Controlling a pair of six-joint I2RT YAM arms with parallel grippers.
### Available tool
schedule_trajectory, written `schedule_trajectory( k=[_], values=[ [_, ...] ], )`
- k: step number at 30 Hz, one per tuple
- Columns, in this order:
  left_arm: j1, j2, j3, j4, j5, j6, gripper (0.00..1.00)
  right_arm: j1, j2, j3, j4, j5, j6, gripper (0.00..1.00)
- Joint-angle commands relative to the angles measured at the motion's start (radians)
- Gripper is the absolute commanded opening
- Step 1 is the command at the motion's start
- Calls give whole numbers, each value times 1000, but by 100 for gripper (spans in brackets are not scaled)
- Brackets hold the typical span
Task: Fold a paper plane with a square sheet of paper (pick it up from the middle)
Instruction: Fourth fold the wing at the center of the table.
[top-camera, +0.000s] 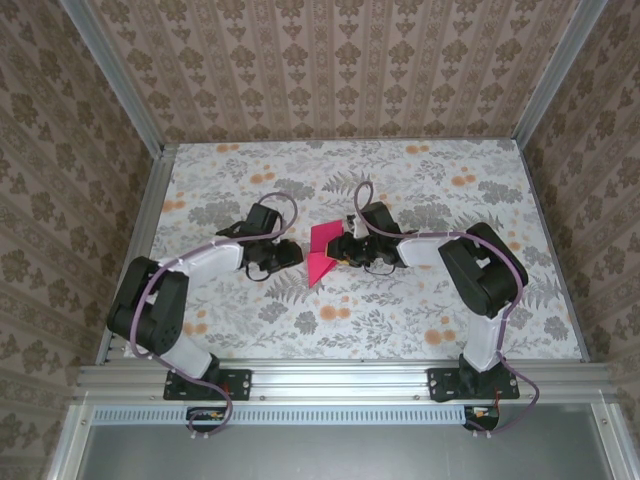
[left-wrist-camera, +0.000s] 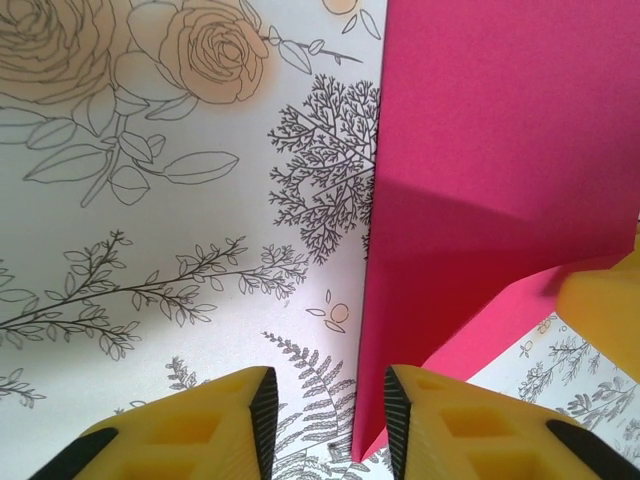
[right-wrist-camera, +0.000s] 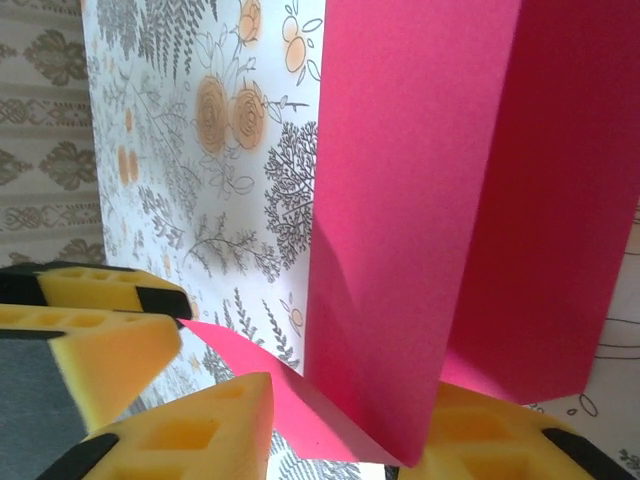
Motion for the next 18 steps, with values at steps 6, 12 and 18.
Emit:
schedule_trajectory(
  k=[6, 12, 18],
  values=[
    [18, -66, -38, 7, -13, -5, 51, 16, 20, 51, -81, 102, 33, 7],
    [22, -129, -66, 22, -25, 36, 72, 22, -113, 15, -169, 227, 82, 0],
    [11, -198, -80, 75, -26, 111, 97, 58, -285, -28, -299, 392, 144, 0]
  ],
)
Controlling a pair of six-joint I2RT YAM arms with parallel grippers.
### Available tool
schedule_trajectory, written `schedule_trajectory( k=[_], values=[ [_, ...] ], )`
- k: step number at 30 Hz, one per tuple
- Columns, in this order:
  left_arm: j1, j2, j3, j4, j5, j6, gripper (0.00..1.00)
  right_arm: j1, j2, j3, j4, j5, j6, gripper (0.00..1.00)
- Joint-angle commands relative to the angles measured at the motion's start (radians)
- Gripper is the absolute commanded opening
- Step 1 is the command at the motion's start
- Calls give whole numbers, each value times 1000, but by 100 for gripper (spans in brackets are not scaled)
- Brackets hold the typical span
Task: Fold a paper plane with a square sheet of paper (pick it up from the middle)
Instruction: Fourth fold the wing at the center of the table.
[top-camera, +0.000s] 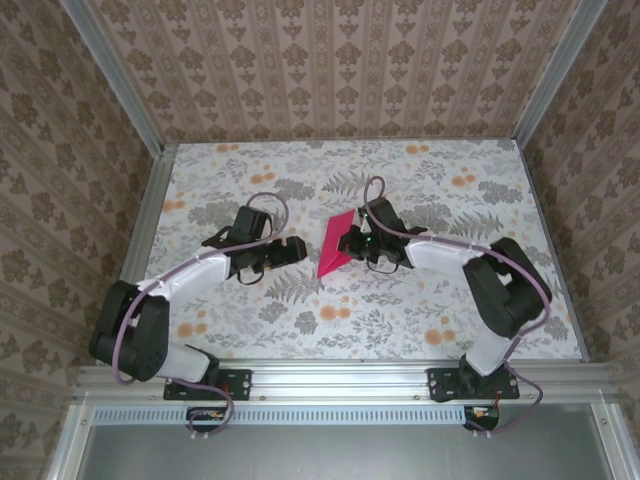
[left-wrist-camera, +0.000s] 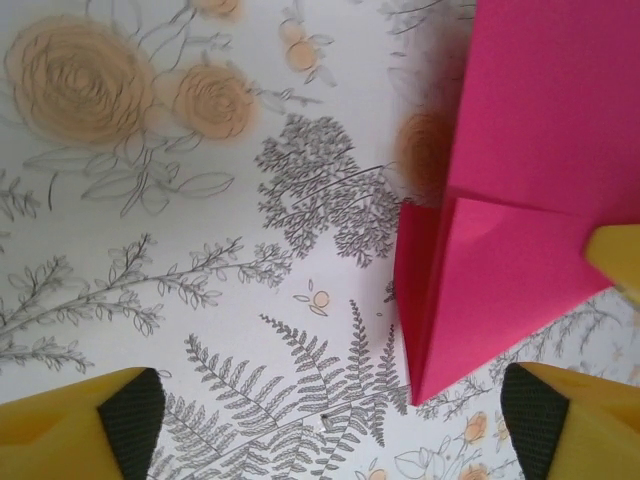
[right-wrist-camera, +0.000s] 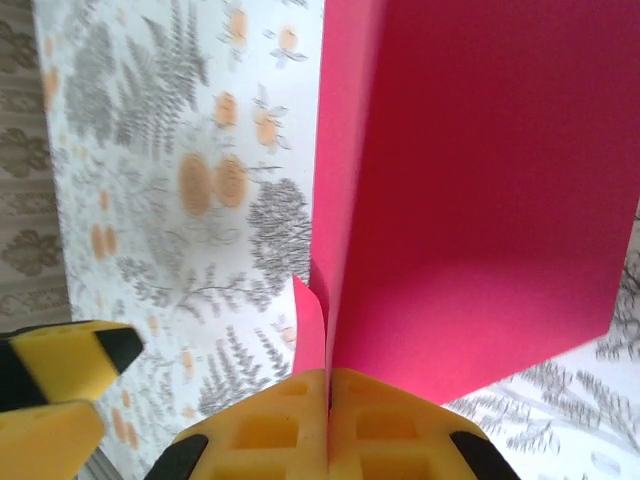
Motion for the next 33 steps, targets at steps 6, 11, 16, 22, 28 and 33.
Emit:
schedule_trajectory(
  k=[6, 11, 16, 22, 28, 33],
  values=[
    [-66, -20, 29, 68, -14, 159, 100, 75, -167, -39, -233, 296, 158, 1],
    [-137, 13, 42, 136, -31, 252, 98, 116, -190, -31, -305, 430, 241, 1],
    [-215, 19, -8, 288, -84, 353, 94, 120, -165, -70, -266, 438, 340, 1],
    [-248, 14, -44, 319, -148, 445, 93, 121, -139, -105, -204, 426, 403, 1],
    [-270, 42, -75, 391, -105, 501, 88, 119, -116, -125, -144, 395, 458, 1],
    [-277, 131, -39, 396, 4, 553, 77, 105, -96, -144, -104, 345, 496, 1]
  ],
)
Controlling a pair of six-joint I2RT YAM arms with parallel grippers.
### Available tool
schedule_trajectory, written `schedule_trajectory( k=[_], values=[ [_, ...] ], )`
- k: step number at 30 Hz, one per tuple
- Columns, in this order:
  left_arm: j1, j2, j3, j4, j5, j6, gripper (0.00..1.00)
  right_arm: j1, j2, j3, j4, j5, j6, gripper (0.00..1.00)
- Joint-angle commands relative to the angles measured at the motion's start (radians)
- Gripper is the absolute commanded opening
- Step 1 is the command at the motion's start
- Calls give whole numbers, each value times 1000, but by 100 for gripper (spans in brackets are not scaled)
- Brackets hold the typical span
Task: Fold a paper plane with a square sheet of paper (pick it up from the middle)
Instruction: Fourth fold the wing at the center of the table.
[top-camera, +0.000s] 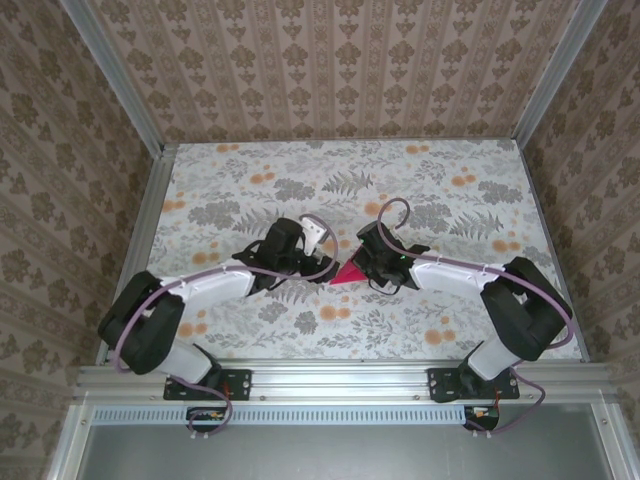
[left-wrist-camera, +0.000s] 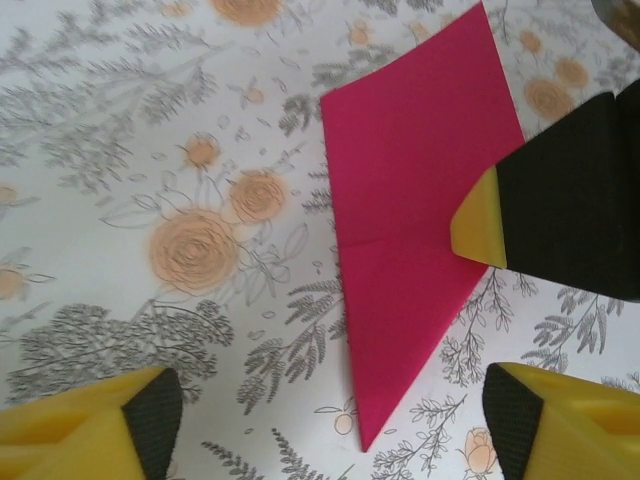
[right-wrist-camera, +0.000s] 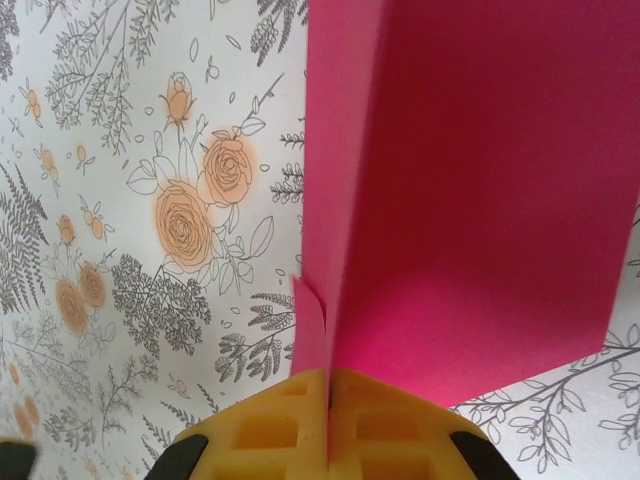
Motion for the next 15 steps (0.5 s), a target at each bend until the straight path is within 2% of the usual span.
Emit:
schedule_trajectory(
  k=[1, 8, 15],
  values=[
    [-17, 56, 8, 55, 91, 79, 75, -13, 19, -27, 47, -46, 60, 1],
    [-49, 120, -55, 276, 97, 142, 64, -42, 20, -65, 92, -94, 110, 1],
    [-97, 185, -63, 360, 27, 229, 61, -56, 20, -61, 94, -134, 138, 0]
  ],
)
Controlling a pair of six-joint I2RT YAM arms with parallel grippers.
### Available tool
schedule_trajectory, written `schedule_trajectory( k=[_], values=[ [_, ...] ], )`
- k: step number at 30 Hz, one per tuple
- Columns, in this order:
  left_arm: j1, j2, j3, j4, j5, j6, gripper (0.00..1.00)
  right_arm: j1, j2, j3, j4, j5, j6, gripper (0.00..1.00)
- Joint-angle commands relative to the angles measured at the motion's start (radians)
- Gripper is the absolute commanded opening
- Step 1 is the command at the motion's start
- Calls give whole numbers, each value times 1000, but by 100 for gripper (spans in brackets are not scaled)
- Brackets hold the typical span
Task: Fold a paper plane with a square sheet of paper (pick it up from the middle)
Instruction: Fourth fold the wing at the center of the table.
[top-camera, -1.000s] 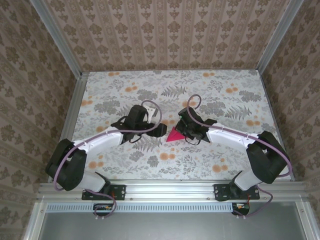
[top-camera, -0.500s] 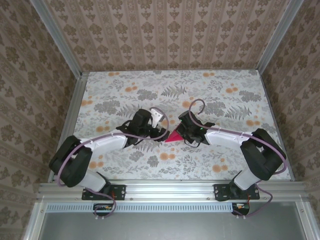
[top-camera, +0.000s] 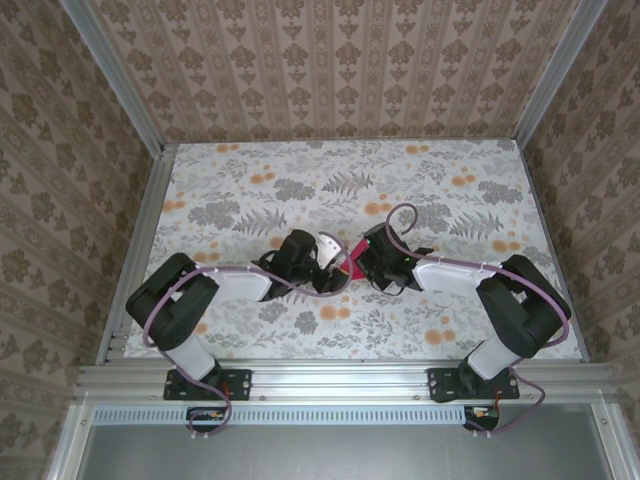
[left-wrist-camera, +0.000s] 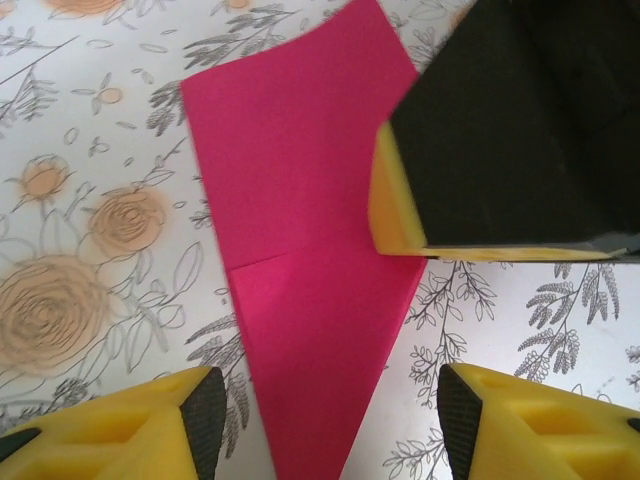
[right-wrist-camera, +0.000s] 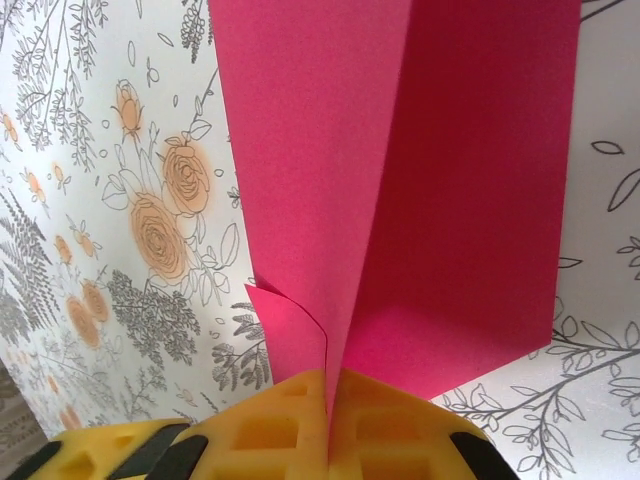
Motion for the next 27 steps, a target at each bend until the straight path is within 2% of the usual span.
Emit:
schedule_trajectory(
  k=[1, 4, 7, 18, 27],
  values=[
    [-27, 16, -5, 78, -33, 82, 61, -7, 7, -2, 13, -45, 46, 0],
    [-30, 34, -5, 96, -51, 104, 59, -10, 5, 0, 11, -58, 63, 0],
    [-30, 53, -3, 112, -64, 130, 53, -13, 1, 3, 5, -67, 74, 0],
    [-30, 90, -6, 158, -48, 164, 41, -19, -32, 0, 13, -78, 119, 2],
    [-29, 93, -19, 180, -12, 174, 40, -26, -50, -3, 16, -88, 141, 5]
  ],
)
